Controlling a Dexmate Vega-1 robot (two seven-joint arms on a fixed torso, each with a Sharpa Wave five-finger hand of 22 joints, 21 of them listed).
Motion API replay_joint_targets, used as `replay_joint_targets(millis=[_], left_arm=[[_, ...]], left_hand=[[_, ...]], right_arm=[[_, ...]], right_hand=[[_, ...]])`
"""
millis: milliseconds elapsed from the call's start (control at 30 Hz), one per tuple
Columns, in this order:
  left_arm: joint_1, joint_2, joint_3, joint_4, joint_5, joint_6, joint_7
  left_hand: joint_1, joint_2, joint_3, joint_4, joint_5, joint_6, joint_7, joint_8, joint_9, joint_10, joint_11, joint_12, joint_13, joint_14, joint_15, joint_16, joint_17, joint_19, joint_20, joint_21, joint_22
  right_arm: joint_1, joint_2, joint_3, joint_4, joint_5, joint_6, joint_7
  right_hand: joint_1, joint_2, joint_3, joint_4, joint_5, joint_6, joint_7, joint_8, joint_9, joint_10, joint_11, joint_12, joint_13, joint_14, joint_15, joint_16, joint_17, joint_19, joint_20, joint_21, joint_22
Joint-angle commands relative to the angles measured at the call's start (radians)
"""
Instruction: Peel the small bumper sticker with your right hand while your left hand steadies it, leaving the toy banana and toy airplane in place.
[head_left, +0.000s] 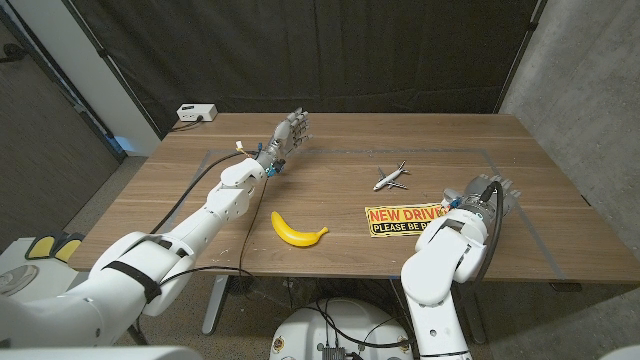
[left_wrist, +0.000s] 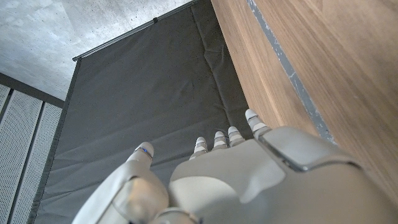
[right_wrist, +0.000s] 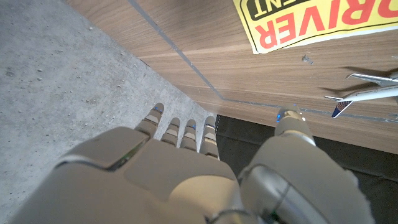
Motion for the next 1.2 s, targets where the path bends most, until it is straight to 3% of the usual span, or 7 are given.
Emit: replay_joint_targets(millis=[33, 367, 967, 1100, 1200], left_arm=[[-0.007, -0.004, 0.005, 0.006, 0.005, 0.004, 0.003], [-0.005, -0.003, 0.005, -0.001, 0.006, 0.008, 0.008], [-0.002, 0.001, 0.006, -0.009, 0.006, 0.016, 0.011], [-0.001, 0.004, 0.006, -0.015, 0.006, 0.018, 0.012], [0.001, 0.006, 0.006, -0.018, 0.006, 0.02, 0.012]], left_hand=[[-0.001, 0.027, 0.006, -0.003, 0.004, 0.003, 0.001, 0.006, 0.005, 0.0, -0.002, -0.002, 0.002, -0.008, 0.008, 0.0, 0.002, -0.001, -0.001, -0.007, 0.004], [-0.001, 0.027, 0.006, -0.003, 0.004, 0.003, 0.001, 0.006, 0.005, -0.002, 0.0, -0.003, 0.002, -0.008, 0.008, 0.0, 0.002, -0.001, 0.0, -0.008, 0.004], [-0.001, 0.027, 0.006, -0.003, 0.004, 0.003, 0.001, 0.006, 0.005, -0.002, -0.002, -0.003, 0.002, -0.008, 0.008, -0.001, 0.002, 0.0, 0.0, -0.011, 0.004], [-0.001, 0.027, 0.006, -0.003, 0.004, 0.003, 0.002, 0.005, 0.005, -0.001, -0.001, -0.003, 0.002, -0.008, 0.008, -0.001, 0.002, 0.001, -0.001, -0.011, 0.004], [-0.001, 0.027, 0.006, -0.003, 0.004, 0.003, 0.002, 0.006, 0.005, -0.001, 0.0, -0.003, 0.002, -0.007, 0.009, -0.001, 0.002, 0.0, -0.001, -0.012, 0.004]], right_arm=[[0.021, 0.02, 0.02, 0.003, -0.042, 0.029, 0.101], [0.036, 0.038, 0.037, 0.025, -0.066, 0.026, 0.146], [0.059, 0.03, 0.05, 0.028, -0.06, 0.064, 0.248], [0.069, 0.023, 0.053, 0.031, -0.049, 0.07, 0.274], [0.088, 0.029, 0.067, 0.043, -0.058, 0.079, 0.327]], right_hand=[[0.005, -0.002, -0.006, -0.001, 0.009, 0.013, -0.002, 0.007, 0.005, 0.009, -0.005, 0.004, 0.004, 0.002, 0.001, 0.006, 0.001, 0.004, -0.001, 0.007, 0.001], [0.024, -0.013, -0.013, -0.008, 0.018, 0.014, -0.014, 0.004, 0.006, 0.011, -0.015, 0.003, 0.004, 0.013, -0.016, 0.008, 0.0, 0.026, -0.024, 0.014, 0.001], [0.043, -0.031, -0.026, -0.012, 0.03, 0.022, -0.019, 0.004, 0.006, 0.008, -0.015, 0.001, 0.005, 0.006, -0.015, 0.004, 0.001, 0.024, -0.027, 0.011, 0.001], [0.055, -0.032, -0.029, -0.013, 0.037, 0.02, -0.02, 0.001, 0.006, 0.007, -0.013, 0.0, 0.005, 0.014, -0.018, 0.006, 0.001, 0.035, -0.051, 0.015, 0.001], [0.061, -0.032, -0.032, -0.011, 0.041, 0.019, -0.016, 0.0, 0.007, 0.011, -0.01, 0.001, 0.005, 0.031, -0.022, 0.012, 0.002, 0.049, -0.054, 0.019, 0.001]])
